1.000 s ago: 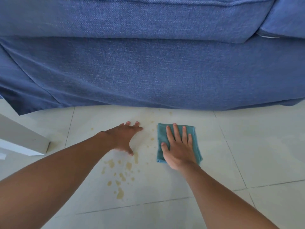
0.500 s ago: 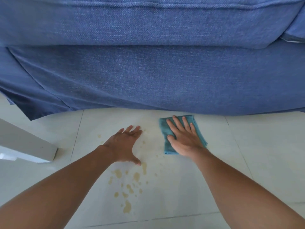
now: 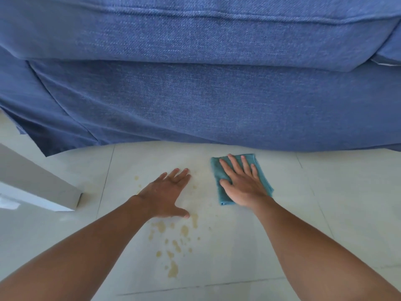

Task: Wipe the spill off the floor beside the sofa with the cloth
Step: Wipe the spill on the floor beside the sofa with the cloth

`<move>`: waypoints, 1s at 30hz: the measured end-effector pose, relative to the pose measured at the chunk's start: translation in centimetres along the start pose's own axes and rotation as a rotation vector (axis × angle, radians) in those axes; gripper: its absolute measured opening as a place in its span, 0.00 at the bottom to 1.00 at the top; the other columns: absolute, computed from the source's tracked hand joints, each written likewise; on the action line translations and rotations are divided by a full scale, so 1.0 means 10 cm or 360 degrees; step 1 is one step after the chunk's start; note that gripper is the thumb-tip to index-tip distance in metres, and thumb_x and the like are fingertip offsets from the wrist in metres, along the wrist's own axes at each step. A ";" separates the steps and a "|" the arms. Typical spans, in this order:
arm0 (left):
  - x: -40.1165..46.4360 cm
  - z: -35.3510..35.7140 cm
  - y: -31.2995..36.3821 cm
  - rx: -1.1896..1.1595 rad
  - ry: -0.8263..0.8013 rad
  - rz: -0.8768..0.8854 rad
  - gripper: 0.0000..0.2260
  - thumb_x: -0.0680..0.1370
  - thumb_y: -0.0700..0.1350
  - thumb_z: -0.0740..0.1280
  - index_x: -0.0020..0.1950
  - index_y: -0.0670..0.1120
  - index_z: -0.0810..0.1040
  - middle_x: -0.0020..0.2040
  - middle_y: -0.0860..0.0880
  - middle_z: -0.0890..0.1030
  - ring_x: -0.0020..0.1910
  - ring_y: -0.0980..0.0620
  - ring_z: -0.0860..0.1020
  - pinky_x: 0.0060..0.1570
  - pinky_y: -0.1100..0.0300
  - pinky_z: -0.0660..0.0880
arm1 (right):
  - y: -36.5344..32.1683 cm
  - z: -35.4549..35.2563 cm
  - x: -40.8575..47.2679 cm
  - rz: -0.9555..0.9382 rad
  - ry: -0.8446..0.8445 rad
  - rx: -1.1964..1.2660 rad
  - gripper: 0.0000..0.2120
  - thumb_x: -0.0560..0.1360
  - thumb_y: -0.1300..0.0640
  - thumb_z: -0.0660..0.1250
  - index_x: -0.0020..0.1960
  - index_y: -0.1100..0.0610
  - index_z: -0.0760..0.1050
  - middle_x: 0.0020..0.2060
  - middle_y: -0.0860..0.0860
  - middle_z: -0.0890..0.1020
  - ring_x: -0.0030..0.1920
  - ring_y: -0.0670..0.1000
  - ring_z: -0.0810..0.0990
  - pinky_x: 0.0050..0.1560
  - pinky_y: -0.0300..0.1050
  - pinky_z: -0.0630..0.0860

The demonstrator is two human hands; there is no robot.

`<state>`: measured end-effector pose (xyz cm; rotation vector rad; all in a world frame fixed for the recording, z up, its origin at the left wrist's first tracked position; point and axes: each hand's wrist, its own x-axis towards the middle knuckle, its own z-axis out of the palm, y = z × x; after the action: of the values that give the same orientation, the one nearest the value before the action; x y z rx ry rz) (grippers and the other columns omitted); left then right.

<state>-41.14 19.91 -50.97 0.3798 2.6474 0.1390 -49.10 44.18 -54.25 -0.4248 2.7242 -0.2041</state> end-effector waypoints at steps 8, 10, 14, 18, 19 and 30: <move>-0.13 -0.19 -0.07 -0.0118 -0.0101 0.0093 0.54 0.70 0.69 0.70 0.82 0.49 0.39 0.81 0.53 0.38 0.80 0.54 0.38 0.78 0.53 0.41 | 0.01 0.41 -0.95 -0.0200 0.0106 -0.0135 0.34 0.75 0.39 0.43 0.80 0.41 0.45 0.81 0.43 0.41 0.80 0.55 0.37 0.78 0.58 0.37; -0.18 -0.21 -0.08 -0.0067 -0.0148 0.0100 0.57 0.68 0.70 0.71 0.81 0.50 0.39 0.81 0.53 0.37 0.80 0.53 0.37 0.78 0.51 0.40 | 0.15 0.41 -0.98 0.0001 0.0092 -0.0163 0.35 0.74 0.38 0.43 0.80 0.41 0.43 0.81 0.44 0.41 0.80 0.55 0.38 0.78 0.59 0.39; -0.30 -0.21 -0.08 0.0049 -0.0306 0.0048 0.62 0.64 0.70 0.74 0.81 0.50 0.37 0.81 0.52 0.34 0.79 0.52 0.35 0.78 0.47 0.39 | -0.28 0.40 -0.79 0.0349 0.0146 0.0045 0.32 0.79 0.42 0.46 0.81 0.44 0.39 0.81 0.48 0.39 0.80 0.59 0.35 0.77 0.64 0.37; -0.51 -0.17 -0.11 0.0165 -0.0393 0.0048 0.64 0.63 0.68 0.76 0.80 0.50 0.34 0.80 0.52 0.32 0.79 0.51 0.34 0.77 0.42 0.39 | -0.48 0.63 -1.25 -0.0016 0.0200 -0.0013 0.32 0.78 0.41 0.46 0.81 0.45 0.45 0.82 0.48 0.42 0.80 0.58 0.38 0.77 0.61 0.37; -0.57 -0.17 -0.12 0.0175 -0.0409 0.0036 0.64 0.63 0.67 0.76 0.80 0.50 0.34 0.80 0.52 0.32 0.79 0.50 0.34 0.77 0.42 0.39 | -0.39 0.66 -1.36 -0.0070 0.0190 -0.0040 0.33 0.77 0.40 0.46 0.81 0.44 0.47 0.82 0.47 0.44 0.80 0.57 0.39 0.77 0.60 0.38; -1.36 0.28 -0.17 0.0187 -0.0405 -0.0291 0.64 0.66 0.64 0.76 0.79 0.44 0.30 0.78 0.46 0.28 0.79 0.43 0.35 0.76 0.37 0.46 | -0.53 0.70 -1.31 0.0027 0.0158 -0.0053 0.33 0.77 0.38 0.38 0.80 0.45 0.37 0.81 0.48 0.37 0.80 0.58 0.36 0.78 0.61 0.37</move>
<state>-28.62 14.46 -47.90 0.1771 2.4279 -0.1162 -33.41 42.80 -55.16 -0.4114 2.8308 -0.1803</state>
